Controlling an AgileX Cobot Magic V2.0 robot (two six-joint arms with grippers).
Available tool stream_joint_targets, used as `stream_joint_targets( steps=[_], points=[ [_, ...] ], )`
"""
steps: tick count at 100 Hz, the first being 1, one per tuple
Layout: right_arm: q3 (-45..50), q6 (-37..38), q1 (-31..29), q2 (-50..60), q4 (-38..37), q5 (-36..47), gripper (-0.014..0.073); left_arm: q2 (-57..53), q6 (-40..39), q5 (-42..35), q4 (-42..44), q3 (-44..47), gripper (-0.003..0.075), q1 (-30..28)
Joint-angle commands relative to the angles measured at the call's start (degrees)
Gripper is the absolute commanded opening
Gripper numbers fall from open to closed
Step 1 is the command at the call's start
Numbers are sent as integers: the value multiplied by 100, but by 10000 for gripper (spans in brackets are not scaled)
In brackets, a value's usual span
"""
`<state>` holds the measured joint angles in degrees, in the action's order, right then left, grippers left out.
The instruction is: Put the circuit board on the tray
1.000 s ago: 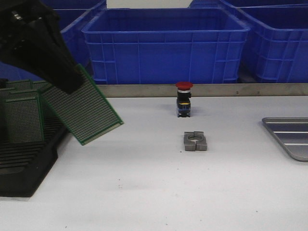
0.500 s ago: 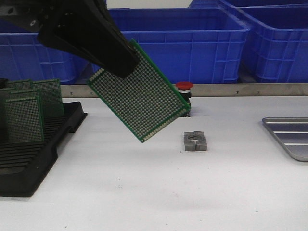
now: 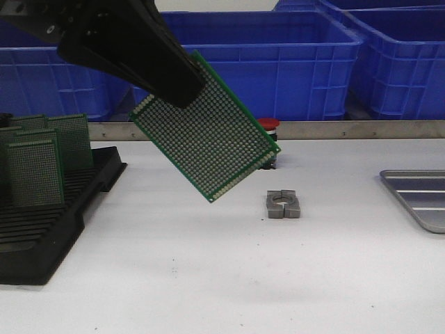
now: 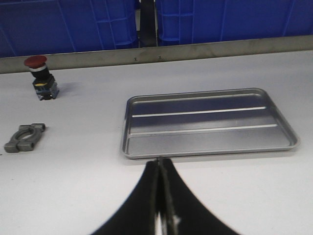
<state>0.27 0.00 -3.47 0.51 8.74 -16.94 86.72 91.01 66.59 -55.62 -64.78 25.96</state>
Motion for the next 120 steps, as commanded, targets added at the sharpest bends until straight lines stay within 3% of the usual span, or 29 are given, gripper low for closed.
stream_joint_targets(
  steps=[1,20,36,46,57,64,69,84,90,100,120],
  points=[
    [-449,0,-10,-159,208,172,-61,-195,-65,63,-414,-175,-20,39],
    [-1416,0,-10,-1198,213,-547,-61,-195,-65,63,-414,-175,-20,39],
    [-2243,0,-10,-2386,297,-1916,-61,-195,-65,63,-414,-175,-20,39],
    [-2646,-424,-10,-3089,703,-2386,-61,-195,-65,63,-414,-175,-20,39],
    [-2866,-1682,-8,-3677,1773,-2276,-54,-195,-65,63,-414,-175,-20,39],
    [-2934,-2764,-8,-3961,2688,-2177,-5,-195,-65,63,-414,-175,-20,39],
    [-2956,-3574,-8,-4136,3424,-2155,71,-195,-65,63,-414,-175,-20,39],
    [-2961,-6412,10,-4585,5445,-2455,405,-195,-65,63,-414,-175,-20,39],
    [-2961,-7258,62,-4759,6064,-2641,461,-195,-65,63,-414,-175,-20,39],
    [-3008,-8360,270,-5083,6543,-2884,463,-195,-65,63,-414,-175,-20,39],
    [-3344,-9071,1092,-5810,6583,-2796,463,-195,-65,63,-414,-175,-20,39]
  ],
)
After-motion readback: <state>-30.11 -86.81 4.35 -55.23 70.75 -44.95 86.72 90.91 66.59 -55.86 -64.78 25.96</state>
